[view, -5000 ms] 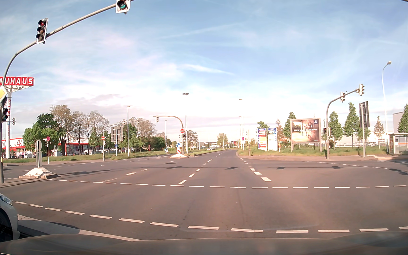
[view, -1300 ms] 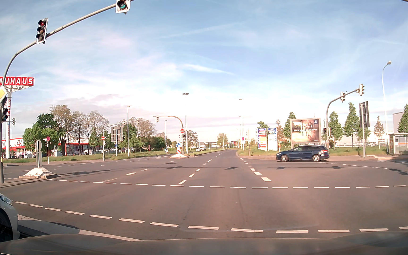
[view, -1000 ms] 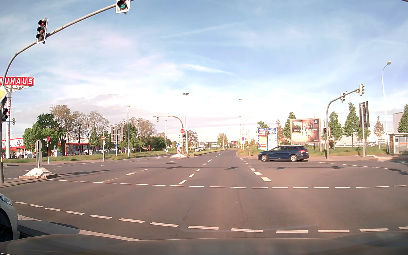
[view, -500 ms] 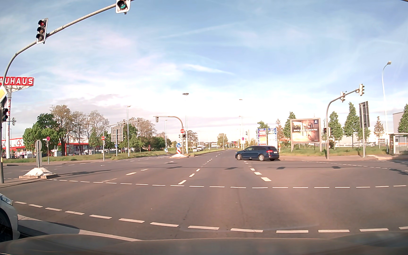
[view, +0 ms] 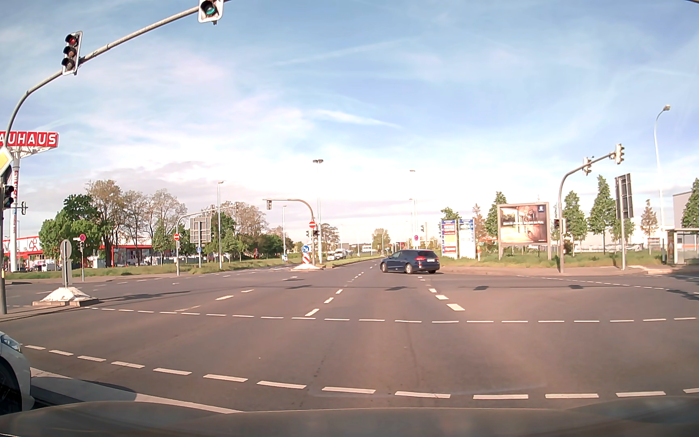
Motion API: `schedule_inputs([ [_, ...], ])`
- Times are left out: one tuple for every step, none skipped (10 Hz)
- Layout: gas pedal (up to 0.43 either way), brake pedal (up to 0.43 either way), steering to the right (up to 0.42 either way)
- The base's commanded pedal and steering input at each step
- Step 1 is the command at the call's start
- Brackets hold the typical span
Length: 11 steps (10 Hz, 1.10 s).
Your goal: Follow the waypoints while adhering to traffic rules and regulations
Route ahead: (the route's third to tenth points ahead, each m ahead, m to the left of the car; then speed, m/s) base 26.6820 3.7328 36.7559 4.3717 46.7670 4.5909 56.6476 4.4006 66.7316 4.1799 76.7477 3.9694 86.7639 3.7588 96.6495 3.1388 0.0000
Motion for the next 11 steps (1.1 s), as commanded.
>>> schedule_inputs([
  [0.000, 0.098, -0.005],
  [0.000, 0.098, -0.005],
  [0.000, 0.098, -0.005],
  [0.000, 0.098, -0.006],
  [0.000, 0.098, -0.006],
  [0.000, 0.098, -0.005],
  [0.000, 0.098, -0.005],
  [0.000, 0.098, -0.006],
  [0.000, 0.098, -0.006],
  [0.000, 0.098, -0.006],
  [0.000, 0.098, -0.006],
])
